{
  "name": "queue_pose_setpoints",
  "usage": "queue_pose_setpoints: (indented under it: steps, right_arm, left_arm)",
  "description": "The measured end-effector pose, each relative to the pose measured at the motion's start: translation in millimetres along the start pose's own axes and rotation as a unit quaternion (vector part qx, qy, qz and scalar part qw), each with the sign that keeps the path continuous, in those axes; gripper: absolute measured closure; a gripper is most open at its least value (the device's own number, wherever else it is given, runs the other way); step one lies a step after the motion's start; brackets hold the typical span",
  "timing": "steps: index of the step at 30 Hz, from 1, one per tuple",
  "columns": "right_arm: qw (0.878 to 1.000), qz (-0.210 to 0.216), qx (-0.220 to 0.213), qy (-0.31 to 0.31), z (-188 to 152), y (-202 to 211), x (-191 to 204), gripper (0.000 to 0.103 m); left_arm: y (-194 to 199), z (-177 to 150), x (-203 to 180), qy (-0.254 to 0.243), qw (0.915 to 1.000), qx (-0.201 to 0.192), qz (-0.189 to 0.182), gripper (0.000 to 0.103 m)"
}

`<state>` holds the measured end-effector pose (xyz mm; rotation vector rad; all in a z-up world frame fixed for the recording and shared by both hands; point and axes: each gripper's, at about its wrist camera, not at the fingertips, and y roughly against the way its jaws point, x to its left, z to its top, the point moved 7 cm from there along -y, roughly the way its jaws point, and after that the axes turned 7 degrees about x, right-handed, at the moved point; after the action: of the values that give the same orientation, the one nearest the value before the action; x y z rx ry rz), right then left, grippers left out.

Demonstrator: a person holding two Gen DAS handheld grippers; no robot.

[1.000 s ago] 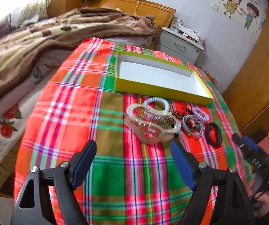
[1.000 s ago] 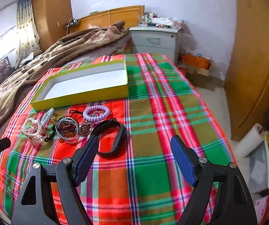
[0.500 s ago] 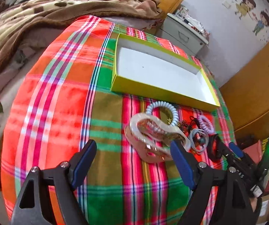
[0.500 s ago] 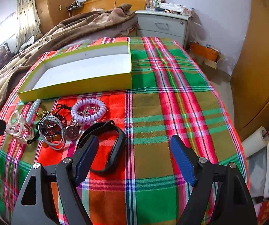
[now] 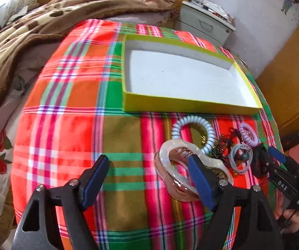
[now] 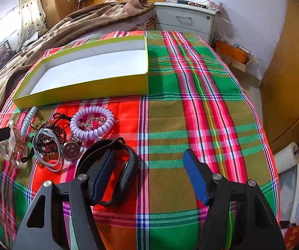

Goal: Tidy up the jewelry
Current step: 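Grasp the clear pink claw clip with the left tool while the right tool grasps the black watch band, then carry the claw clip and watch band with both tools over the yellow box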

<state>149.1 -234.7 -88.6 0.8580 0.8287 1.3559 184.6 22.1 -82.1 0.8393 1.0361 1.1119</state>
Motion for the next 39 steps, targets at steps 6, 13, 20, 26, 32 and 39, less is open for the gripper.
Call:
queue_pose_setpoints:
  steps: [6,13,20,26,32,39]
  right_arm:
    - [1.000,0.000,-0.003,0.006,2.2,-0.6,2.7,0.046]
    - [1.000,0.006,-0.008,0.011,1.8,1.3,5.3,0.063]
    - [1.000,0.025,-0.011,0.006,0.6,3.9,7.9,0.077]
    - [0.999,0.036,-0.010,0.004,-0.7,5.4,7.1,0.086]
    - [0.999,0.050,-0.019,-0.006,-2.6,11.7,3.4,0.088]
    - [0.998,0.055,-0.028,-0.006,3.1,21.4,2.8,0.088]
  left_arm:
    - [-4.5,-5.6,-15.8,-0.047,0.9984,0.016,0.025,0.026]
    - [-1.4,-11.4,-29.5,-0.079,0.9961,0.020,0.032,0.042]
    - [-2.3,-13.7,-36.6,-0.055,0.9979,0.022,-0.024,0.079]
    - [1.4,-15.1,-37.8,-0.045,0.9983,0.015,-0.032,0.087]
    - [7.8,-15.1,-35.3,-0.049,0.9985,0.007,-0.023,0.090]
    - [20.5,-11.2,-30.8,-0.043,0.9987,-0.008,-0.025,0.091]
